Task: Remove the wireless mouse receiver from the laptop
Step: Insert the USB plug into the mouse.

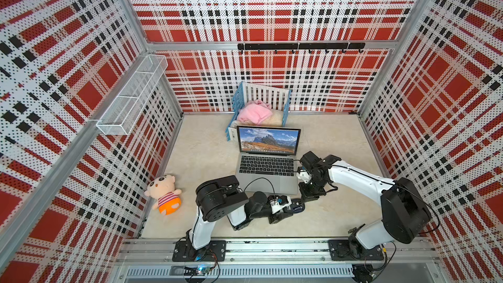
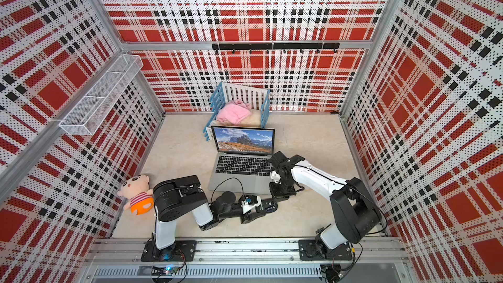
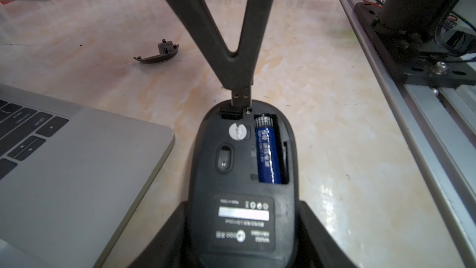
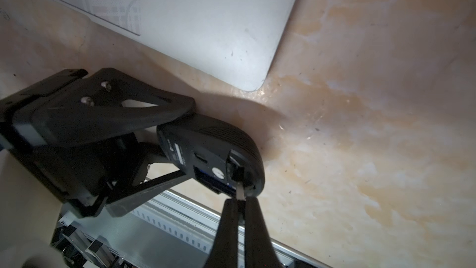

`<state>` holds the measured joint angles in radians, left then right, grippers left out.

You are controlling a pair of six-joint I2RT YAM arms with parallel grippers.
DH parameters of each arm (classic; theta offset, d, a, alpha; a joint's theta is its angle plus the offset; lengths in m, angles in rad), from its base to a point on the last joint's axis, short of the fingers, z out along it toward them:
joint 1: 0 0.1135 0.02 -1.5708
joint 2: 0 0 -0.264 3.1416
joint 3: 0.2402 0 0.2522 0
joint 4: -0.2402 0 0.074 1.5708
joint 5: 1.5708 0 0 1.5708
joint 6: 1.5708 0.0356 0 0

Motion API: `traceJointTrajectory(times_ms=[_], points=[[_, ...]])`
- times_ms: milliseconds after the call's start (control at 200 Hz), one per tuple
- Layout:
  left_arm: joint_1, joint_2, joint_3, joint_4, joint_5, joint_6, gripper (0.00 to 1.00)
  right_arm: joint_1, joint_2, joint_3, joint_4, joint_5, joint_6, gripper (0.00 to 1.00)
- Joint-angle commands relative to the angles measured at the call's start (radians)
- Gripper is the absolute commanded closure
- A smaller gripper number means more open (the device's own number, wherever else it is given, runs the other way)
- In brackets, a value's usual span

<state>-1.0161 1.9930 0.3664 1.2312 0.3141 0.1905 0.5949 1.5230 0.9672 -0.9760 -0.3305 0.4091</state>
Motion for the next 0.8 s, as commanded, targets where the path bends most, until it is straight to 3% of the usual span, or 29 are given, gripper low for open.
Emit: traceJointTrajectory(times_ms=[0,792], points=[[0.003,-0.002,-0.027,-0.111,-0.02,0.007,0.56,0.014,0.016,0.021,-0.01,0.009,-0.007,1.0],[-0.002,-0.02,-0.032,-0.123,-0.04,0.017,0.57,0.015,0.069,0.025,0.041,0.0,0.007,1.0]])
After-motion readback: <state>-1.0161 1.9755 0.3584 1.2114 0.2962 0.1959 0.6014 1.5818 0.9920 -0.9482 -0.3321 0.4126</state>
